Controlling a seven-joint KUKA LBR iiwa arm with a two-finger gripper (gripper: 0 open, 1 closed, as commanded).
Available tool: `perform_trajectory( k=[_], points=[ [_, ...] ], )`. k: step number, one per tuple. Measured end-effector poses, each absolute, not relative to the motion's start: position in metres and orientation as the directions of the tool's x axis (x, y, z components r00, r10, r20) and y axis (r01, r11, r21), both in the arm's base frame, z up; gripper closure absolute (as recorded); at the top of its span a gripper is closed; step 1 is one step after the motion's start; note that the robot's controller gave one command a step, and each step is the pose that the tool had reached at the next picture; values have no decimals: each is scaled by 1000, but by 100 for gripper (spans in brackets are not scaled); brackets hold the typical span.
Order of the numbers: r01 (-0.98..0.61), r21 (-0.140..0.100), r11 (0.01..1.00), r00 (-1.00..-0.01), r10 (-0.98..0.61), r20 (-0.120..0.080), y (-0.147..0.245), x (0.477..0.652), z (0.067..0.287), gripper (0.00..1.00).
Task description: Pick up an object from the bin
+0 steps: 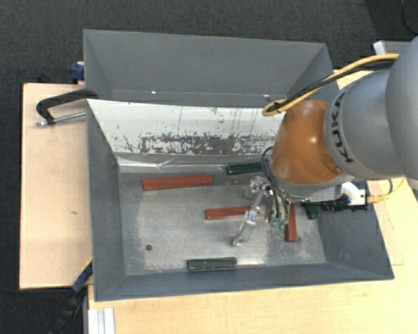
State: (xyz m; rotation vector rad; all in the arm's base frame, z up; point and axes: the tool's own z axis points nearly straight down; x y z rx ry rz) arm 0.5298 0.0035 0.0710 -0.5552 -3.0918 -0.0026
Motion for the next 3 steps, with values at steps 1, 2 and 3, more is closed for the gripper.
perform_trajectory(
  k=[1, 2, 3],
  points=[
    [221, 1, 975, -975, 221, -3, 5, 532, 72, 0],
    [347, 2, 938, -938, 347, 0, 4, 530, 71, 100],
    [347, 2, 938, -938, 347, -1, 4, 531, 71, 100]
  ],
)
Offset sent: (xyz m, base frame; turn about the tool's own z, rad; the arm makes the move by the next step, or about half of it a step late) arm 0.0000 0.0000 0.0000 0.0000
